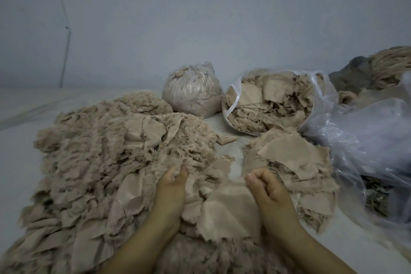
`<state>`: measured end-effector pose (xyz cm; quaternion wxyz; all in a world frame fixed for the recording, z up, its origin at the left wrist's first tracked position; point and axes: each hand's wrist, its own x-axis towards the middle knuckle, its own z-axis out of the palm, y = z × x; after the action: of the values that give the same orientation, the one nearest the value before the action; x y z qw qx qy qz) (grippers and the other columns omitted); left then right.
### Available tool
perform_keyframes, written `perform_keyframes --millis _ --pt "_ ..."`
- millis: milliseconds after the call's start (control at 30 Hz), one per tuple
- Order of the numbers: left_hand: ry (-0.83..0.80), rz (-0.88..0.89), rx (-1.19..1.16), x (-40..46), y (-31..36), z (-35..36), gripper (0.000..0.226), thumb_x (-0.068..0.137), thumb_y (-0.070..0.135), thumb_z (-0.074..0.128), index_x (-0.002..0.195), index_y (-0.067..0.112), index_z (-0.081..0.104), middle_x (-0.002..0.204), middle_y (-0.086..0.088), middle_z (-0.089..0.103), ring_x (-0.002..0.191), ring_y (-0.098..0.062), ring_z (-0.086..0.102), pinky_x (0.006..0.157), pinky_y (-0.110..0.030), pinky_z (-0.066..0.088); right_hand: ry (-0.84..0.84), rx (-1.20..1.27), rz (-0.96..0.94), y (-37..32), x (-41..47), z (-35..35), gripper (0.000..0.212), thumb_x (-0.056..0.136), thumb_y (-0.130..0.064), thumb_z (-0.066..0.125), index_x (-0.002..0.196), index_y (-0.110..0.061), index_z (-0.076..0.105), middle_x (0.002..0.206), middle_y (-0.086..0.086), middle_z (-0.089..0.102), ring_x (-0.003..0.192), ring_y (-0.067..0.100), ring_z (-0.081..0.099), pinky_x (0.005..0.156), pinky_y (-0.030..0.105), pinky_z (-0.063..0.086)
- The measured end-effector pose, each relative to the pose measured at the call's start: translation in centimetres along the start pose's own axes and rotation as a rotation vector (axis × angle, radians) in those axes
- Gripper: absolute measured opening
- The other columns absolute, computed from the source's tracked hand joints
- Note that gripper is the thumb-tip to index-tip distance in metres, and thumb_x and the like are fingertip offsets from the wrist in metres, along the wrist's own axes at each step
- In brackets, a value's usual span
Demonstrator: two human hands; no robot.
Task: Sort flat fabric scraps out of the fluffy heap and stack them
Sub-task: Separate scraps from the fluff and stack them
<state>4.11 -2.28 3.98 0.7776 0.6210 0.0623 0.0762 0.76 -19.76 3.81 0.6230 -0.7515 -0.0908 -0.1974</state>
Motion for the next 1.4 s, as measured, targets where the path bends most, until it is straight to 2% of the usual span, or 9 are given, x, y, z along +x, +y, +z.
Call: perform_keyframes --millis 167,267,400,600,767,933,1100,1233,1400 --pt "-0.168 0.268 0.376 -0.8 -0.3 -0.1 0.029 0.086 0.033 0.065 0.074 0.007 0.061 0.055 0.013 0.057 0.050 -0.004 0.051 0.051 -0.013 0.040 0.192 0.002 0.029 0.5 0.5 -0.3 0.024 0.099 -0.021 0.046 0.075 -0.019 0.048 0.056 -0.016 0.045 0.052 0.000 0.039 0.050 0.016 0.035" --pt "-0.210 0.492 0.814 -0.5 -0.2 -1.0 0.017 0.084 0.024 0.069 0.068 0.018 0.063 0.064 0.009 0.060 0.062 -0.006 0.055 0.058 -0.018 0.039 0.296 0.000 0.053 0.3 0.9 -0.9 0.023 0.099 -0.026 0.045 0.077 -0.020 0.050 0.062 -0.008 0.045 0.051 0.001 0.039 0.048 0.018 0.035" --pt "-0.257 0.694 0.737 -2.0 0.4 -0.3 0.033 0.078 0.052 0.061 0.102 0.031 0.068 0.097 0.019 0.063 0.094 0.006 0.057 0.080 -0.007 0.041 0.209 -0.001 0.061 -0.2 0.5 -0.6 0.023 0.099 -0.023 0.045 0.078 -0.016 0.050 0.058 -0.007 0.043 0.046 -0.001 0.036 0.045 0.013 0.033" --pt "-0.595 0.224 0.409 -3.6 0.5 1.8 0.041 0.070 0.046 0.073 0.105 0.031 0.060 0.099 0.017 0.065 0.092 0.005 0.061 0.080 -0.015 0.048 -0.093 0.251 0.044 -0.8 -1.0 1.2 0.021 0.082 -0.039 0.055 0.076 -0.019 0.057 0.054 -0.003 0.050 0.048 0.008 0.043 0.046 0.020 0.037" --pt "-0.326 0.100 0.200 -3.1 0.1 1.9 0.020 0.093 0.019 0.055 0.078 0.008 0.062 0.072 -0.004 0.063 0.065 -0.013 0.058 0.061 -0.031 0.049 -0.094 0.113 0.093 -0.4 -1.1 0.9 0.032 0.080 -0.053 0.049 0.083 -0.023 0.063 0.072 0.001 0.059 0.065 0.009 0.054 0.061 0.026 0.045" --pt "-0.150 0.152 0.087 -1.9 1.3 1.0 0.023 0.096 0.020 0.050 0.087 0.002 0.062 0.076 -0.006 0.069 0.068 -0.017 0.065 0.057 -0.024 0.052 -0.359 0.226 0.272 -0.6 -1.1 0.7 0.037 0.074 -0.044 0.064 0.048 -0.020 0.054 0.036 -0.004 0.040 0.031 0.007 0.030 0.036 0.016 0.026" --pt "-0.149 0.183 0.098 -1.5 1.7 0.0 0.025 0.093 0.026 0.053 0.085 0.003 0.061 0.074 -0.004 0.060 0.069 -0.016 0.056 0.055 -0.019 0.046 -0.268 0.204 0.218 -0.1 -0.6 -0.2 0.070 0.080 -0.065 0.039 0.042 -0.009 0.057 0.030 0.004 0.037 0.029 0.013 0.033 0.039 0.015 0.032" --pt "-0.420 0.232 0.248 -2.5 0.7 0.7 0.024 0.091 0.029 0.057 0.075 0.013 0.065 0.067 -0.009 0.061 0.064 -0.020 0.052 0.060 -0.031 0.043 -0.253 0.175 0.179 0.0 -0.6 0.3 0.029 0.078 -0.055 0.069 0.085 -0.026 0.071 0.074 -0.008 0.067 0.069 0.009 0.063 0.061 0.016 0.047" --pt "-0.613 0.143 0.351 -2.4 0.6 0.3 0.037 0.064 0.052 0.078 0.079 0.021 0.065 0.072 0.005 0.066 0.066 -0.009 0.059 0.059 -0.022 0.045 0.050 0.102 0.139 0.3 -0.3 0.8 0.030 0.090 -0.021 0.062 0.066 -0.010 0.048 0.054 -0.003 0.045 0.052 0.011 0.042 0.048 0.023 0.036"
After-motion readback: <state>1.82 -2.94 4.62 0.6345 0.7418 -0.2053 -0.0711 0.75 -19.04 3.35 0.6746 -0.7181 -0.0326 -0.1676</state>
